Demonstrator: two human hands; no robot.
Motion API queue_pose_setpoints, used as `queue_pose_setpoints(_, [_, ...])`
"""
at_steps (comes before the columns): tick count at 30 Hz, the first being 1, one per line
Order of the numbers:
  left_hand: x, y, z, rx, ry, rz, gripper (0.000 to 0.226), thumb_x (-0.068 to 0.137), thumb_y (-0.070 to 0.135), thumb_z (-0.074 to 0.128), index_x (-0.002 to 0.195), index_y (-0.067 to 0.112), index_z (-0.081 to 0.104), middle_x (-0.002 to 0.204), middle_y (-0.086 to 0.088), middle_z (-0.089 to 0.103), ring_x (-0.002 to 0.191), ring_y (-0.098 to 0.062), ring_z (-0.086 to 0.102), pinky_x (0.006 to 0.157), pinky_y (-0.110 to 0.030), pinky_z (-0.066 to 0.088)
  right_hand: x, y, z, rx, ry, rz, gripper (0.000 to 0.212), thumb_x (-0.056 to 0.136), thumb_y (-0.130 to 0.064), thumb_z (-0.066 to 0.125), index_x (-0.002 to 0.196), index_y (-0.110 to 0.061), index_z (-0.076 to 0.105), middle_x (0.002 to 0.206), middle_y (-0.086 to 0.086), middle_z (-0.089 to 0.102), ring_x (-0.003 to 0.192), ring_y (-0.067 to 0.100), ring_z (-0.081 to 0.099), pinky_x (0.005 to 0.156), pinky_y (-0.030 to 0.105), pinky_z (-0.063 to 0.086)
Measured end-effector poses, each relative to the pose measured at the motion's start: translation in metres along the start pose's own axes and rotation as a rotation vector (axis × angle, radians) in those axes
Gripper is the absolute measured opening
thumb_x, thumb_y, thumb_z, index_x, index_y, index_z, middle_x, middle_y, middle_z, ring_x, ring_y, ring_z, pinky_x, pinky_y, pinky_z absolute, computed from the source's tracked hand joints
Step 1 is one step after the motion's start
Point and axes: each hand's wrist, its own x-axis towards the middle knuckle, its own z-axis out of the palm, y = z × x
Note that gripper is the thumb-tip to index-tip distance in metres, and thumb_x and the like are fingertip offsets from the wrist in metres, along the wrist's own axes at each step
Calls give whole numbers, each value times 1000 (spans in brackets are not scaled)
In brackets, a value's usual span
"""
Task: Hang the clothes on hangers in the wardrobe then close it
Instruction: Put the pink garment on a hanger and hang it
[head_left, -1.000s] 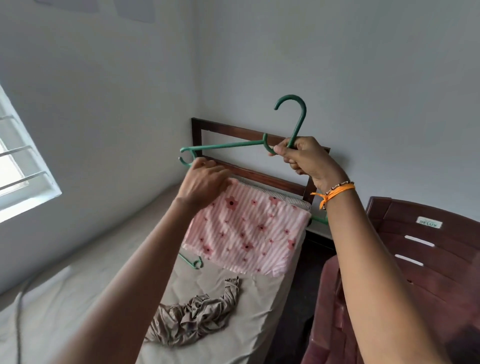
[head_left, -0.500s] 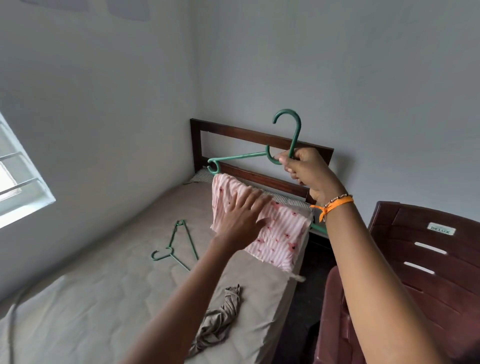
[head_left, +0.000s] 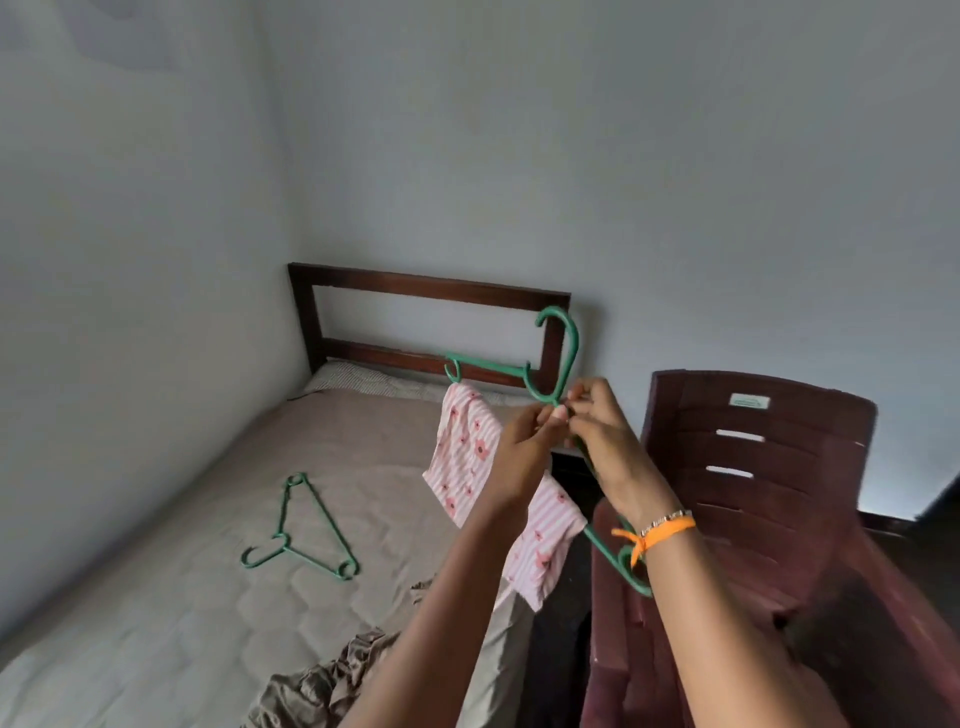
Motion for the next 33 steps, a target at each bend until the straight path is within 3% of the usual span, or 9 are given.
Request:
queue_pose_setpoints(3, [-17, -7, 24, 20, -42, -73, 11, 95, 3, 50, 92, -4, 58, 73, -6, 56, 58, -1, 55, 57, -14, 45, -42, 16, -25, -16, 73, -6, 29, 93, 9, 41, 94, -20, 42, 102, 5, 62, 83, 13, 54, 68, 19, 43])
queue_pose_setpoints(6, [-44, -15, 57, 29, -147, -108, 12, 92, -3, 54, 81, 3, 57, 61, -4, 55, 50, -6, 52, 49, -17, 44, -89, 26, -55, -4, 202, -19, 28, 92, 11, 44, 96, -18, 44, 93, 4, 63, 67, 7, 54, 60, 17, 46])
queue_pose_setpoints(10, [-75, -25, 110, -30, -201, -139, 16, 86, -7, 60, 83, 9, 62, 79, -3, 64, 67, -3, 60, 62, -12, 47, -173, 39, -107, -145, 275, 33, 7, 94, -6, 53, 92, -12, 54, 64, 3, 57, 54, 10, 48, 55, 24, 41])
queue_pose_setpoints(14, [-112, -32, 174, 5, -360, -148, 19, 86, -8, 58, 85, 10, 62, 87, -2, 65, 80, -6, 61, 68, -11, 47, -265, 50, -137, -161, 512, 52, 31, 85, -34, 62, 65, -11, 57, 46, -1, 46, 44, 6, 40, 48, 20, 34])
queue_pose_setpoints(18, [-167, -30, 247, 143, -654, 18, 10, 92, 6, 58, 96, 12, 66, 95, 4, 68, 92, -5, 64, 82, -13, 47, -339, 40, -165, -62, 934, -52, 53, 63, -60, 55, 57, -7, 51, 41, -3, 30, 38, 4, 26, 39, 13, 23])
queue_pose_setpoints(22, [-228, -43, 313, 301, -788, 286, 22, 94, 13, 48, 99, 16, 69, 101, 5, 66, 97, -4, 59, 87, -12, 41, -415, 10, -208, 36, 1169, -124, 62, 55, -77, 64, 50, -15, 53, 43, -4, 29, 41, 3, 29, 44, 11, 27])
queue_pose_setpoints(27, [-344, -57, 400, 470, -901, 286, 31, 88, 14, 57, 119, 19, 54, 107, -5, 49, 92, -17, 50, 88, -31, 42, -523, -32, -262, -5, 1317, -231, 42, 83, -33, 47, 44, -18, 50, 46, -1, 23, 52, 18, 23, 49, 16, 27])
queue_pose_setpoints(30, [-423, -48, 459, 374, -943, 262, 27, 89, 27, 60, 113, 16, 52, 104, -2, 55, 94, -17, 54, 78, -26, 38, -592, -49, -289, -70, 1388, -243, 43, 86, -30, 51, 45, -20, 50, 48, 1, 23, 55, 20, 22, 48, 15, 27])
queue_pose_setpoints(33, [-496, -41, 512, 321, -963, 222, 15, 88, 16, 57, 101, 14, 50, 91, 1, 61, 82, -17, 55, 68, -26, 33, -663, -63, -314, -116, 1458, -245, 44, 90, -28, 56, 46, -21, 50, 46, -5, 27, 53, 17, 27, 51, 13, 33])
